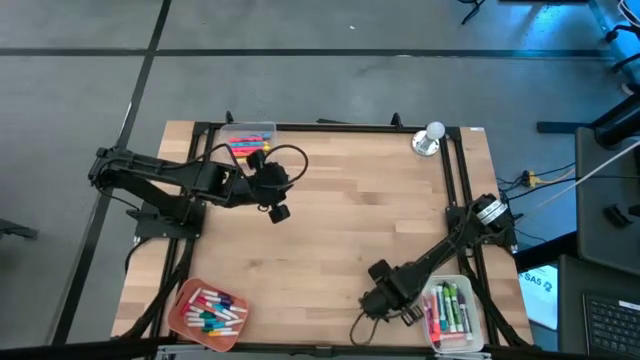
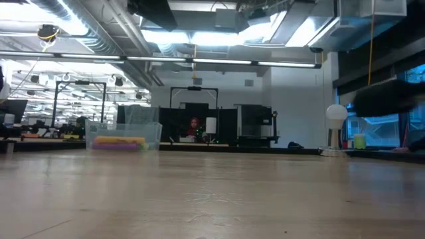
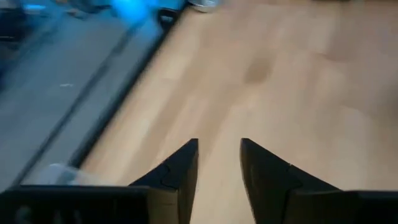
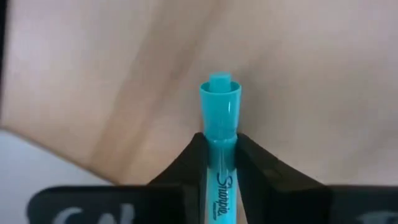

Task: Pick & Place Markers
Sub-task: Return to Home Position

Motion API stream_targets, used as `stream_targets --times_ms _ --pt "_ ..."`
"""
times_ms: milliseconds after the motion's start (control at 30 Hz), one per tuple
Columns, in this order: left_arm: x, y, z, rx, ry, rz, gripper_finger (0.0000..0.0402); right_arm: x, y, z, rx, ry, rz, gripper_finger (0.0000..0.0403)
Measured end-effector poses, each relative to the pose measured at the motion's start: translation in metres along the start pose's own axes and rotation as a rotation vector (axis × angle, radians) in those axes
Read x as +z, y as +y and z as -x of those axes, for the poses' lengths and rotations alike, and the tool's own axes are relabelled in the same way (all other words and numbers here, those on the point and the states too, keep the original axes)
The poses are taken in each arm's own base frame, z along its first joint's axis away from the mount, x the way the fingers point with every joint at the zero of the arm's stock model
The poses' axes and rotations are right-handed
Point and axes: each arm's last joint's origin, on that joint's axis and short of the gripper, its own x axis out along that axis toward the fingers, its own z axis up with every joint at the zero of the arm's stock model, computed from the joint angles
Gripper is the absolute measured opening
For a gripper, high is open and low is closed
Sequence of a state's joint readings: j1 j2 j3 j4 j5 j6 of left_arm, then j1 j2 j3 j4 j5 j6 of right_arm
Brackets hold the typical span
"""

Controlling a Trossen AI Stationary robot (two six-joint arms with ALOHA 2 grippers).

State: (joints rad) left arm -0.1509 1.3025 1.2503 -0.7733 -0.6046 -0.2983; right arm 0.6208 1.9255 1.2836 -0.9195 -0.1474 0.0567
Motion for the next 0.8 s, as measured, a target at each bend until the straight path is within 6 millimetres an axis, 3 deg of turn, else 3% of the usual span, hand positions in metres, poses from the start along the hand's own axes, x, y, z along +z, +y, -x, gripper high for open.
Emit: stream_targets --times_ms 200,333,567,800 --pt "-0.001 -0.003 0.0 -0.102 0.029 -0.046 0.0118 -0.004 -0.027 0.035 -0.152 -0.127 -0.138 0.0061" --pt "0.001 0.0 0.004 -0.101 0.008 -0.036 0.0121 -0.011 -0.054 0.071 -0.262 -0.294 -0.316 0.0061" --pt "0.004 0.001 0.012 -0.203 -0.024 -0.089 0.0144 -0.018 -0.103 0.137 -0.392 -0.784 -0.696 0.0061" --pt "0.006 -0.004 0.014 -0.392 -0.029 -0.125 0.0204 -0.003 -0.126 0.183 -0.425 -1.276 -0.674 0.0061"
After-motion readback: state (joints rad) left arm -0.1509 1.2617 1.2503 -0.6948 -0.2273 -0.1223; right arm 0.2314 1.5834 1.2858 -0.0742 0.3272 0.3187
